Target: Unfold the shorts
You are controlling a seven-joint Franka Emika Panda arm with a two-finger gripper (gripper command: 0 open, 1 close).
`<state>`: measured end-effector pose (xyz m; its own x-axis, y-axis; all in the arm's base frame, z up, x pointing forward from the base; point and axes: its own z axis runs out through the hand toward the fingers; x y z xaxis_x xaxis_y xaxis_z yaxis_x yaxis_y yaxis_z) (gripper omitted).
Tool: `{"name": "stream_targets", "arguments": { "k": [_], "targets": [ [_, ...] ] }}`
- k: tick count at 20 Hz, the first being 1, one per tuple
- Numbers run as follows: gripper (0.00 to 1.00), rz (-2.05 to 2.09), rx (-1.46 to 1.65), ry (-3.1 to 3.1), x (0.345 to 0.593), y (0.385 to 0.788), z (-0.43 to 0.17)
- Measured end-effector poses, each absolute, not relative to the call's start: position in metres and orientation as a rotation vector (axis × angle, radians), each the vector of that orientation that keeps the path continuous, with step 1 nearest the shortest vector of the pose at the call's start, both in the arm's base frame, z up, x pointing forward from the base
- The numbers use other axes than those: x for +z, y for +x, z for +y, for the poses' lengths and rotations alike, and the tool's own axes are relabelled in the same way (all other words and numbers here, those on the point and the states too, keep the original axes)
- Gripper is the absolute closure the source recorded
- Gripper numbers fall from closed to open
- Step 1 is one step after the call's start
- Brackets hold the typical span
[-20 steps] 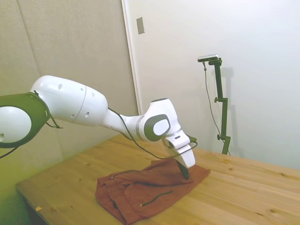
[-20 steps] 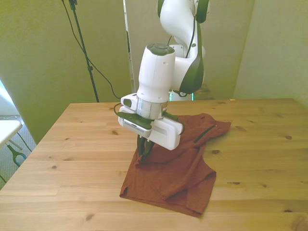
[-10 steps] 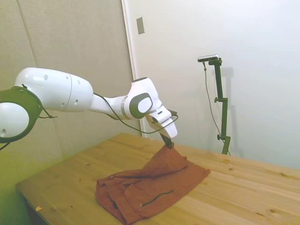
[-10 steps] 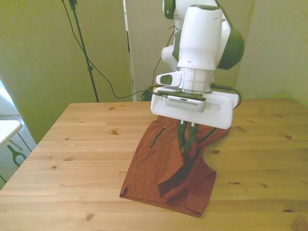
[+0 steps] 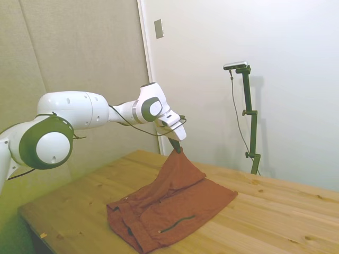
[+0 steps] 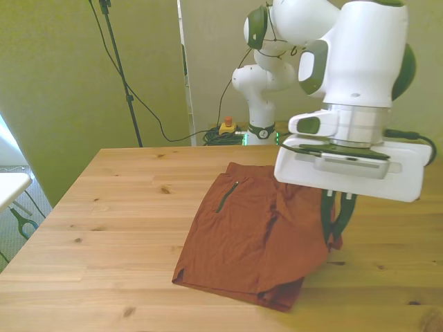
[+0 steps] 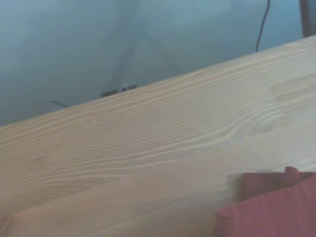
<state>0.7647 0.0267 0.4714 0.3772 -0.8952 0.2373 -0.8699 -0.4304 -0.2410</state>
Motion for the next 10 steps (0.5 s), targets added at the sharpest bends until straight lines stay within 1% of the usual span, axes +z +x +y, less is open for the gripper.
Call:
{"name": "stream_targets", "arguments": {
  "k": [5,7,10],
  "targets": [
    [0.0,1.571,-0.51,-2.599,0.456,0.774,0.066],
    [0.0,1.553,-0.517,-2.602,0.458,0.775,0.074],
    [0.0,1.533,-0.534,-2.596,0.467,0.776,0.08]
  ]
}}
